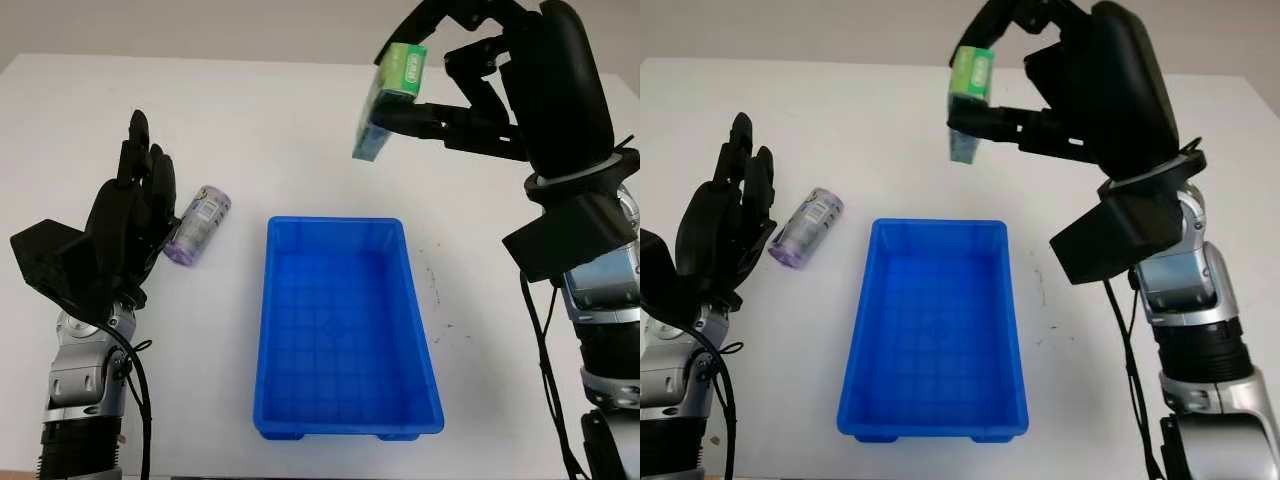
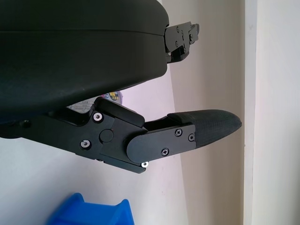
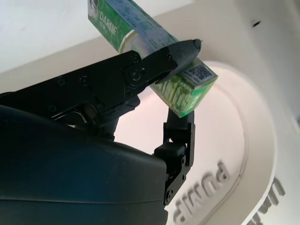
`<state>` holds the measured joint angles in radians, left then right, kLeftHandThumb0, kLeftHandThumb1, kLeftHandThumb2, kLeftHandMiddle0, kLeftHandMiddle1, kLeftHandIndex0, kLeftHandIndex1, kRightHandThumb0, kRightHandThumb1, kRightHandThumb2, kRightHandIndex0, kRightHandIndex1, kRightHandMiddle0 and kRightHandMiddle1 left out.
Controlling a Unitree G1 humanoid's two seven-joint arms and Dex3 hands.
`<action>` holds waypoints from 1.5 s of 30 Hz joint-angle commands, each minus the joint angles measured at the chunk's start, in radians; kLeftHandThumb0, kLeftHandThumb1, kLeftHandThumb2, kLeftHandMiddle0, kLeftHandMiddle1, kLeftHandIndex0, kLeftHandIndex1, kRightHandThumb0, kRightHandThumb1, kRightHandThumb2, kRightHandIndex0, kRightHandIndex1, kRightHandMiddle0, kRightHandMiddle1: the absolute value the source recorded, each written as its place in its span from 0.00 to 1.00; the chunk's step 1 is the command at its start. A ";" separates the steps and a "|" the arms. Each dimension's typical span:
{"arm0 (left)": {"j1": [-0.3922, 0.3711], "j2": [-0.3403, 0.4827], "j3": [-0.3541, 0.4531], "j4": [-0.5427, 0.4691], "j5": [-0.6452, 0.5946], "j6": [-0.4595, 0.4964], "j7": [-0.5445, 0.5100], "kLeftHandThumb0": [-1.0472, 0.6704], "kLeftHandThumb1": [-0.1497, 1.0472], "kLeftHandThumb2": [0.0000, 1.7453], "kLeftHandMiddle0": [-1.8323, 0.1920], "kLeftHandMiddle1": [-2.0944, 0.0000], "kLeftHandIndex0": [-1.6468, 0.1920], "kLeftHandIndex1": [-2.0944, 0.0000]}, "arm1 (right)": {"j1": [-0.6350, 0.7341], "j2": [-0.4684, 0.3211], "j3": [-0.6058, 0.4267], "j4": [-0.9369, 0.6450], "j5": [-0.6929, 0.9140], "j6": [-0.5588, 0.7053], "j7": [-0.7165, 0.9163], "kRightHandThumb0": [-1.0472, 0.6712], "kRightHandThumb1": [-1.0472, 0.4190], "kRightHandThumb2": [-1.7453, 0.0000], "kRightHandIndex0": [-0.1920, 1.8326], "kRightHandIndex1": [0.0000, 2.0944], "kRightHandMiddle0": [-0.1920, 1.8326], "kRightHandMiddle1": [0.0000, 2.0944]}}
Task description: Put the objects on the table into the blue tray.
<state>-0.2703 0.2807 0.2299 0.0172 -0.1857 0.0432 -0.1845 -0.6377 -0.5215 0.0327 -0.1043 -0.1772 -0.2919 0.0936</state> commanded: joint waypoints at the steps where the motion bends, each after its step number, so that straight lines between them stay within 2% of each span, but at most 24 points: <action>1: -0.013 -0.004 -0.006 0.005 0.008 -0.014 0.005 0.14 1.00 0.37 1.00 1.00 1.00 1.00 | 0.012 0.017 -0.008 -0.040 0.029 0.013 0.033 0.39 0.01 0.96 0.85 1.00 0.77 1.00; 7: -0.007 -0.009 -0.005 -0.003 0.006 -0.014 0.011 0.15 1.00 0.37 1.00 1.00 1.00 1.00 | 0.028 0.040 -0.013 -0.045 0.067 -0.013 0.109 0.38 0.01 0.96 0.83 1.00 0.76 1.00; 9: -0.003 -0.009 -0.002 -0.007 0.000 -0.008 0.009 0.15 1.00 0.37 1.00 1.00 1.00 1.00 | 0.028 0.012 -0.012 -0.061 0.101 0.036 0.186 0.36 0.00 0.95 0.82 1.00 0.73 1.00; 11: 0.000 -0.009 -0.002 -0.008 0.001 -0.007 0.010 0.15 1.00 0.37 1.00 1.00 1.00 1.00 | 0.024 -0.013 -0.012 -0.071 0.135 0.074 0.266 0.35 0.01 0.96 0.70 1.00 0.58 1.00; 12: 0.000 -0.008 -0.002 -0.007 0.002 -0.007 0.010 0.15 1.00 0.37 1.00 0.99 1.00 1.00 | 0.021 -0.020 -0.014 -0.063 0.149 0.073 0.296 0.35 0.02 0.96 0.67 1.00 0.55 1.00; 13: 0.000 -0.008 -0.002 -0.006 0.002 -0.008 0.010 0.15 1.00 0.37 1.00 0.99 1.00 1.00 | 0.019 -0.035 -0.015 -0.058 0.170 0.085 0.340 0.33 0.03 0.96 0.59 1.00 0.48 1.00; 14: 0.000 -0.008 -0.001 -0.005 0.001 -0.008 0.009 0.15 1.00 0.37 1.00 0.99 1.00 1.00 | 0.017 -0.045 -0.017 -0.054 0.185 0.093 0.371 0.29 0.03 0.97 0.39 0.95 0.32 0.91; 15: 0.000 -0.008 -0.002 -0.006 0.002 -0.004 0.010 0.15 1.00 0.37 1.00 0.99 1.00 1.00 | 0.012 -0.060 -0.014 -0.047 0.192 0.093 0.407 0.27 0.03 0.97 0.31 0.93 0.26 0.89; 16: 0.000 -0.008 -0.002 -0.007 0.001 0.000 0.011 0.15 1.00 0.37 1.00 0.99 1.00 1.00 | 0.008 -0.074 -0.011 -0.045 0.199 0.098 0.441 0.23 0.03 0.97 0.18 0.83 0.17 0.76; 17: -0.001 -0.007 -0.002 -0.008 0.000 0.005 0.011 0.14 1.00 0.36 1.00 0.99 1.00 1.00 | 0.006 -0.081 -0.010 -0.045 0.205 0.104 0.465 0.19 0.02 0.97 0.07 0.65 0.08 0.61; 18: -0.001 -0.007 -0.002 -0.009 0.000 0.006 0.010 0.14 1.00 0.36 1.00 0.99 1.00 1.00 | 0.004 -0.086 -0.011 -0.045 0.218 0.111 0.489 0.17 0.02 0.97 0.04 0.52 0.04 0.52; 20: -0.001 -0.007 -0.002 -0.008 0.000 0.005 0.008 0.15 1.00 0.37 1.00 0.99 1.00 1.00 | 0.004 -0.084 -0.016 -0.042 0.237 0.119 0.515 0.16 0.01 0.97 0.01 0.24 0.01 0.34; 23: -0.001 -0.008 -0.004 -0.008 0.006 0.004 0.013 0.15 1.00 0.37 1.00 0.99 1.00 1.00 | 0.005 -0.066 -0.025 -0.024 0.241 0.083 0.512 0.15 0.00 0.96 0.00 0.09 0.00 0.21; 26: 0.000 -0.010 -0.003 -0.008 0.004 0.001 0.013 0.15 1.00 0.37 1.00 0.99 1.00 0.99 | 0.010 -0.035 -0.037 -0.019 0.262 0.083 0.491 0.16 0.00 0.96 0.00 0.04 0.00 0.17; 31: 0.002 -0.012 -0.004 -0.011 -0.006 0.008 0.007 0.14 1.00 0.36 1.00 1.00 1.00 1.00 | 0.021 0.024 -0.060 -0.008 0.271 0.048 0.421 0.16 0.00 0.93 0.01 0.03 0.00 0.17; 35: 0.001 -0.013 -0.002 -0.003 -0.010 -0.001 0.000 0.15 1.00 0.36 1.00 1.00 1.00 1.00 | 0.026 0.078 -0.084 -0.003 0.222 0.033 0.305 0.14 0.00 0.80 0.04 0.04 0.00 0.16; 39: 0.002 -0.014 -0.001 -0.002 -0.013 0.001 -0.002 0.14 1.00 0.36 1.00 1.00 1.00 1.00 | 0.008 0.094 -0.098 0.041 0.188 0.041 0.240 0.12 0.00 0.63 0.01 0.01 0.00 0.05; 42: 0.003 -0.016 0.001 0.002 -0.014 -0.002 -0.002 0.14 1.00 0.35 1.00 1.00 1.00 1.00 | -0.013 0.088 -0.123 0.154 0.173 0.024 0.203 0.13 0.00 0.56 0.01 0.01 0.00 0.03; 45: 0.008 -0.017 0.002 -0.003 -0.010 0.000 0.006 0.14 1.00 0.35 1.00 1.00 1.00 1.00 | -0.020 0.105 -0.154 0.246 0.220 0.075 0.186 0.14 0.00 0.56 0.00 0.00 0.00 0.00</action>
<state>-0.2685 0.2661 0.2291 0.0170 -0.1949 0.0492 -0.1792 -0.6467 -0.4263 -0.1010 0.1127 0.0286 -0.2303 0.2886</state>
